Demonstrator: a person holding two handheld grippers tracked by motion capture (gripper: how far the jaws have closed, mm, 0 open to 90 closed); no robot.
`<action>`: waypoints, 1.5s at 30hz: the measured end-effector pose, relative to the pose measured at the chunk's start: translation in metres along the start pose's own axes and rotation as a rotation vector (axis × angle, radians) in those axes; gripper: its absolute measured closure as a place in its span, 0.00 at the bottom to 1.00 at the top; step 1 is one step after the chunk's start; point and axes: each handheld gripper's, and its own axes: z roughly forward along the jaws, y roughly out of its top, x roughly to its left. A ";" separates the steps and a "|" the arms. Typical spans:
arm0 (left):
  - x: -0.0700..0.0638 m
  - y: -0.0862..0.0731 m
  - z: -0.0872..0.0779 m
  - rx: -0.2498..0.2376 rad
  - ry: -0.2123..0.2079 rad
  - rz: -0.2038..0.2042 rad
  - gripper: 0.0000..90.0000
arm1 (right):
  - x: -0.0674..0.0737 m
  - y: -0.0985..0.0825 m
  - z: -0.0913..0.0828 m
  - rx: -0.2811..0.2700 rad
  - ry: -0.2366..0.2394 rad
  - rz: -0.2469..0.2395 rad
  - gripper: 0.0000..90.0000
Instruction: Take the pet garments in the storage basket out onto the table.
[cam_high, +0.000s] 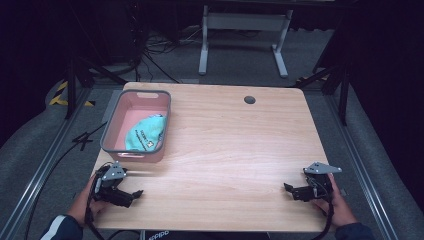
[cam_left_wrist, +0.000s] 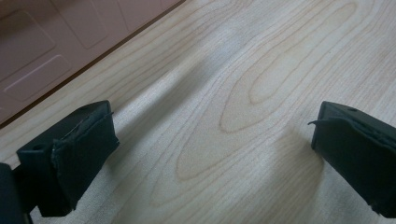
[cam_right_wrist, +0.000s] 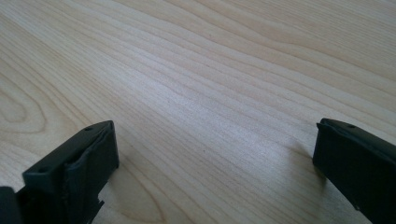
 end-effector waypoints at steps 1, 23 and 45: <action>0.000 0.000 0.000 0.000 0.000 0.000 0.00 | 0.000 0.000 0.000 0.000 0.000 0.000 0.01; 0.001 0.002 -0.004 0.017 -0.016 0.040 0.06 | 0.000 0.000 0.000 0.001 0.001 -0.001 0.01; -0.005 0.025 -0.049 -0.088 -0.035 0.070 0.22 | 0.000 0.000 0.000 0.001 0.001 -0.001 0.01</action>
